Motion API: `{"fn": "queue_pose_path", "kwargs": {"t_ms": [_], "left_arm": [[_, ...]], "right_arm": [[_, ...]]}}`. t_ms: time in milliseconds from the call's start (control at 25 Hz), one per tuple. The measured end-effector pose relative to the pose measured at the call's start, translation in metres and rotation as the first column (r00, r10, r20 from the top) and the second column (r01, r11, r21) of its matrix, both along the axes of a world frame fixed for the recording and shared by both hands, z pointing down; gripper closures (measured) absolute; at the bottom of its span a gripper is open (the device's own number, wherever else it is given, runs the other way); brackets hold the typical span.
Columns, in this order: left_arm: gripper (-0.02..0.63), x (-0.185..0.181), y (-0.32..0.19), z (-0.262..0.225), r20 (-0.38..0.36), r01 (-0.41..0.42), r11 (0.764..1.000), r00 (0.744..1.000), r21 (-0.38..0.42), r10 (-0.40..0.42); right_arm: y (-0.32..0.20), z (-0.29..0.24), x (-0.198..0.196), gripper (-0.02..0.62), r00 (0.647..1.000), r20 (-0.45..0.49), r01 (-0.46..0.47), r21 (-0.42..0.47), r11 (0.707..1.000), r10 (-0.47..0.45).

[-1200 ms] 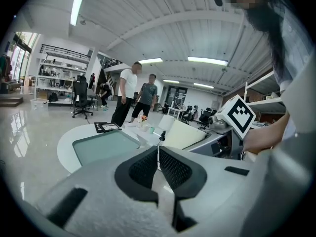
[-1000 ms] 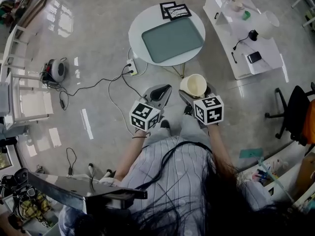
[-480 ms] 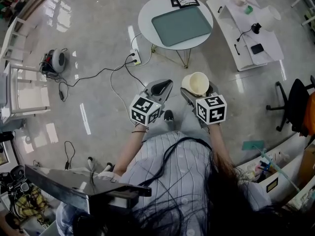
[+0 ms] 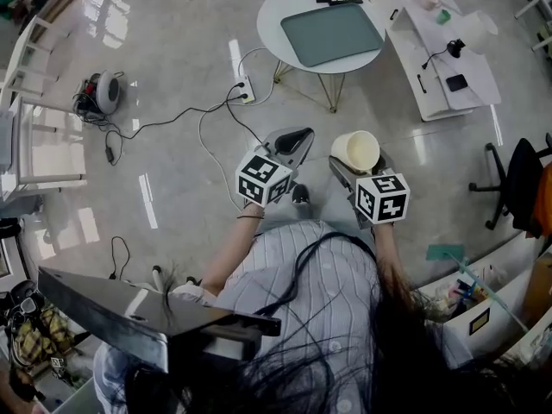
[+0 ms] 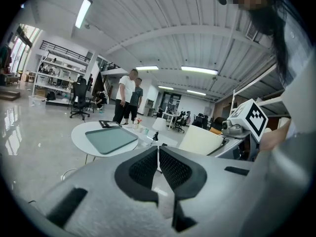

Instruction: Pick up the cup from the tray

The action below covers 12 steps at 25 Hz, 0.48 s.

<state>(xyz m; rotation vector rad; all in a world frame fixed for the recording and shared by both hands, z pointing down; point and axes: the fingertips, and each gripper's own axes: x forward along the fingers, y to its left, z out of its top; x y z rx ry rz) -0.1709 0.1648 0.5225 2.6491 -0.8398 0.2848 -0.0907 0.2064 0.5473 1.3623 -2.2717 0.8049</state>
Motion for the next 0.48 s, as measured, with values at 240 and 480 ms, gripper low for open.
{"fn": "queue_pose_path", "kwargs": {"t_ms": [240, 480], "left_arm": [[0.592, -0.002, -0.003, -0.01, -0.01, -0.011, 1.0, 1.0, 0.024, 0.011], [0.592, 0.003, 0.002, -0.009, -0.011, -0.025, 0.999, 1.0, 0.033, 0.025]], "right_arm": [[0.012, -0.004, -0.001, 0.186, 1.0, -0.005, -0.012, 0.004, 1.0, 0.012], [0.021, -0.004, 0.002, 0.186, 1.0, -0.024, -0.017, 0.023, 1.0, 0.018]]}}
